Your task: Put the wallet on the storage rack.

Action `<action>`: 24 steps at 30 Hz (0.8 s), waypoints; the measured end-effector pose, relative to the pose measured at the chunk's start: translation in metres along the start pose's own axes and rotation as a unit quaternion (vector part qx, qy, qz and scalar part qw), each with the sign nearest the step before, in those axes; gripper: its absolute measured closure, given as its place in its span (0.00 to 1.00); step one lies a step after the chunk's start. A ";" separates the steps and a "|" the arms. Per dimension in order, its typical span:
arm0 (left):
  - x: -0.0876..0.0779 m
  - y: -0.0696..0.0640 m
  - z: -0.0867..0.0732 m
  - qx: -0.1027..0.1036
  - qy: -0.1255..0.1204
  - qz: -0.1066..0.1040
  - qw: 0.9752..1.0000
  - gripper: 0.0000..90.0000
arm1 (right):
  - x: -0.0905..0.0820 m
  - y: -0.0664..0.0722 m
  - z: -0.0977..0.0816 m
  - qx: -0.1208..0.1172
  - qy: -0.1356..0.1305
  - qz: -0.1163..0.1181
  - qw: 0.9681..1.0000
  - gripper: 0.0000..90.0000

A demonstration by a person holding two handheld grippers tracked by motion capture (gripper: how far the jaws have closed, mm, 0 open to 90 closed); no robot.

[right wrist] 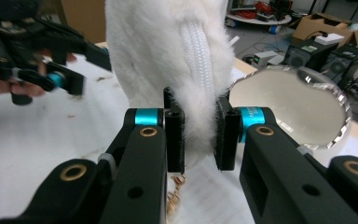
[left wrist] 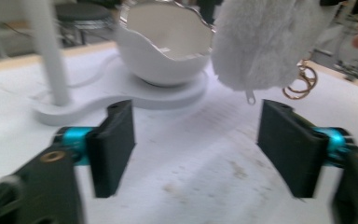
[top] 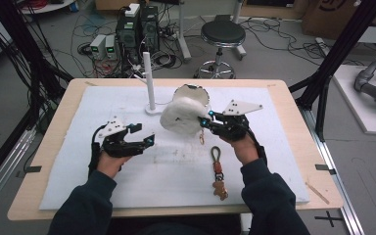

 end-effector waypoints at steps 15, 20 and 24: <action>-0.023 0.040 -0.005 -0.029 -0.011 0.044 0.999 0.24 | 0.031 -0.039 0.065 -0.061 0.019 -0.031 0.997 0.87; -0.021 0.041 -0.007 -0.036 -0.004 0.043 0.998 0.24 | 0.045 -0.057 0.069 -0.074 0.034 -0.051 0.995 0.87; -0.021 0.042 -0.009 -0.041 -0.003 0.042 0.998 0.24 | 0.050 -0.068 0.064 -0.087 0.044 -0.075 0.992 0.87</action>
Point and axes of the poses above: each handheld gripper's, and its own axes: x roughly forward along the jaws, z roughly out of its top, y roughly to its left, the point moved 5 cm from there along x, roughly forward along the jaws, and after that the axes turned 1 degree about z, right-handed, at the moved point
